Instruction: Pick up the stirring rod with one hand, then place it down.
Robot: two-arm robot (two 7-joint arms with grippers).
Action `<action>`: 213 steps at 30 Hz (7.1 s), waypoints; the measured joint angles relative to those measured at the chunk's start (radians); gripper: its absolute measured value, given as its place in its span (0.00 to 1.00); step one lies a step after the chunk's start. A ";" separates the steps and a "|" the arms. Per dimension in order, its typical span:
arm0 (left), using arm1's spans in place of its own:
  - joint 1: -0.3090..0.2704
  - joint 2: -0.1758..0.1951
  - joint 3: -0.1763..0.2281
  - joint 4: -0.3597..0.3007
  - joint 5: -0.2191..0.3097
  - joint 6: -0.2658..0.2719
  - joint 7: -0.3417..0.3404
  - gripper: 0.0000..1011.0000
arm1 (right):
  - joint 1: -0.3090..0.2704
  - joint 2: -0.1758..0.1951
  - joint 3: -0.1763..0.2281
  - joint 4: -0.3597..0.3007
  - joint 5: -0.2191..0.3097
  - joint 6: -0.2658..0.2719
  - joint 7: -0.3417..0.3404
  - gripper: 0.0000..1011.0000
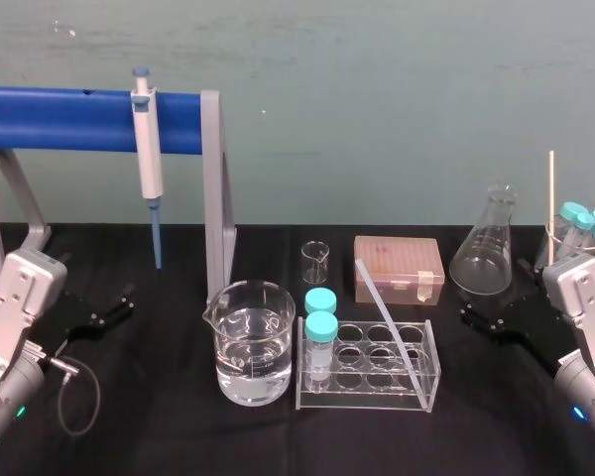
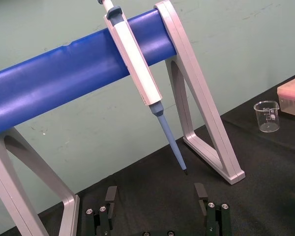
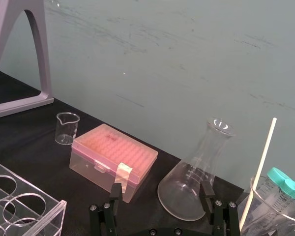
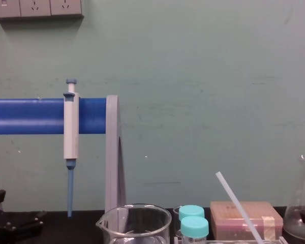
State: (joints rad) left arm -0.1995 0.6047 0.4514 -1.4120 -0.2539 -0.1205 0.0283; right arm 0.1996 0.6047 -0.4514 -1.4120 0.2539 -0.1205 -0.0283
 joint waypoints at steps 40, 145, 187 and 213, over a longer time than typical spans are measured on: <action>0.000 0.000 0.000 0.000 0.000 0.000 0.000 0.99 | 0.000 0.000 0.000 0.000 0.000 0.000 0.000 0.99; 0.000 0.000 0.000 0.000 0.000 0.000 0.000 0.99 | 0.179 -0.024 -0.035 -0.044 0.243 0.327 0.598 0.69; 0.000 0.000 0.000 0.000 0.000 0.000 0.000 0.99 | 0.095 -0.047 0.030 -0.064 0.263 0.132 0.575 0.06; 0.000 0.000 0.000 0.000 0.000 0.000 0.000 0.99 | -0.015 -0.089 0.214 -0.180 0.347 -0.117 0.605 0.06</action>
State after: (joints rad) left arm -0.1996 0.6047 0.4514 -1.4120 -0.2539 -0.1205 0.0283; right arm 0.1848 0.5154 -0.2375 -1.5918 0.6009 -0.2371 0.5766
